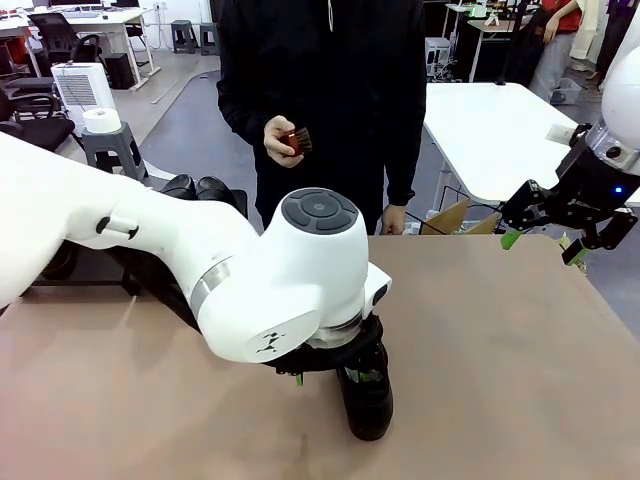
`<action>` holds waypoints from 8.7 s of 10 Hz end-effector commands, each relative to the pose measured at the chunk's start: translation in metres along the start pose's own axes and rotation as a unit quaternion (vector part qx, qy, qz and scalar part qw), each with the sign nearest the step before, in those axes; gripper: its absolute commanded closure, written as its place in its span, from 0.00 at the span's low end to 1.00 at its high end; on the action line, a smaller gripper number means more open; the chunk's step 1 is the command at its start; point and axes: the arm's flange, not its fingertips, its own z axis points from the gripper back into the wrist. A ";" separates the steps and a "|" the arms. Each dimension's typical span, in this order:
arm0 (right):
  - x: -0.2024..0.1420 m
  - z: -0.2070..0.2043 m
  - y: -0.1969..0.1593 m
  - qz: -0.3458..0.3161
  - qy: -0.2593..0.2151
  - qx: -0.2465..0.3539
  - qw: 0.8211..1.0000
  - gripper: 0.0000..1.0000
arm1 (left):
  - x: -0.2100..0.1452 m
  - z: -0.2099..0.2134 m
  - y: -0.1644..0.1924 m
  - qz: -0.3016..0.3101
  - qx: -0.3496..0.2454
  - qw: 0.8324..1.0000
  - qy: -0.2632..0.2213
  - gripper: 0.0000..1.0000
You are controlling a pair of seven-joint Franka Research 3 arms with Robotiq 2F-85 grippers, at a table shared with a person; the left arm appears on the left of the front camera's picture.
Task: Organize the shoes by placing them on the stand.
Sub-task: Place the Shoe from the middle of the table onto the Shoes Stand.
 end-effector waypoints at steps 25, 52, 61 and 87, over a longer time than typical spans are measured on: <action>0.002 0.003 -0.001 -0.001 0.000 -0.005 1.000 0.00 | 0.044 0.210 0.156 -0.110 -0.030 0.990 -0.083 1.00; 0.002 0.003 -0.001 -0.001 0.000 -0.005 1.000 0.00 | 0.175 0.061 0.405 0.081 0.129 0.961 -0.230 1.00; 0.002 0.003 -0.001 -0.001 0.000 -0.005 1.000 0.00 | 0.179 0.047 0.412 0.096 0.138 0.960 -0.224 0.03; 0.002 0.003 -0.001 -0.001 0.000 -0.005 1.000 0.00 | 0.171 0.116 0.405 0.088 0.150 0.949 -0.263 0.00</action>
